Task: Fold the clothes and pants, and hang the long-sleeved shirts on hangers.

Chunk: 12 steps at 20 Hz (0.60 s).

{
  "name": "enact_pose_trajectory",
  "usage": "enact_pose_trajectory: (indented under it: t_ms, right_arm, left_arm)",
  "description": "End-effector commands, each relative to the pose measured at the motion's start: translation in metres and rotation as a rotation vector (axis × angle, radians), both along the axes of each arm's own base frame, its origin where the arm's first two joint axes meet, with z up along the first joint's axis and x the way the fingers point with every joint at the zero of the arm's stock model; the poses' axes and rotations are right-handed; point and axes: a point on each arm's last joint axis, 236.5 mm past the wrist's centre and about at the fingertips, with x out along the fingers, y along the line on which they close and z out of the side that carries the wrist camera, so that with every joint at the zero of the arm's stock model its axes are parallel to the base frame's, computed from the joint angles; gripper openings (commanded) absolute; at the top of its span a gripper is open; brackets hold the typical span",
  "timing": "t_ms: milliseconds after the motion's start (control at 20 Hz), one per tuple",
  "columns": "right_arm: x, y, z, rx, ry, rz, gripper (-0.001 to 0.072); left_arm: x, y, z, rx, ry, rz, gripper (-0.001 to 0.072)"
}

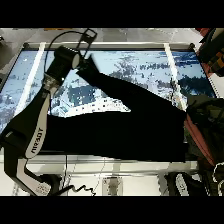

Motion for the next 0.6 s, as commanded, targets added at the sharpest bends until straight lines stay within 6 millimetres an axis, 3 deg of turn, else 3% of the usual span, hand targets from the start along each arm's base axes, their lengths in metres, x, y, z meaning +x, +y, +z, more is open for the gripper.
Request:
enact_pose_trajectory:
  t_ms: [0,250,400,550]
  right_arm:
    - [-0.004,-0.013,-0.032,-0.016,0.12,0.004,0.0413]
    - [0.001,0.033,-0.102,0.281,0.292,0.071,0.0412]
    - [-0.003,0.048,-0.112,0.343,0.388,0.183,0.0411]
    - [0.012,0.04,-0.103,0.318,0.387,0.247,0.0402]
  left_arm:
    - [-0.004,0.066,-0.012,0.02,0.081,0.159,0.0009]
    - [-0.015,0.148,-0.007,0.028,0.133,0.311,0.0009]
    - [-0.024,0.191,-0.015,0.005,0.194,0.372,0.0009]
    - [-0.038,0.209,-0.03,-0.082,0.285,0.355,0.001]
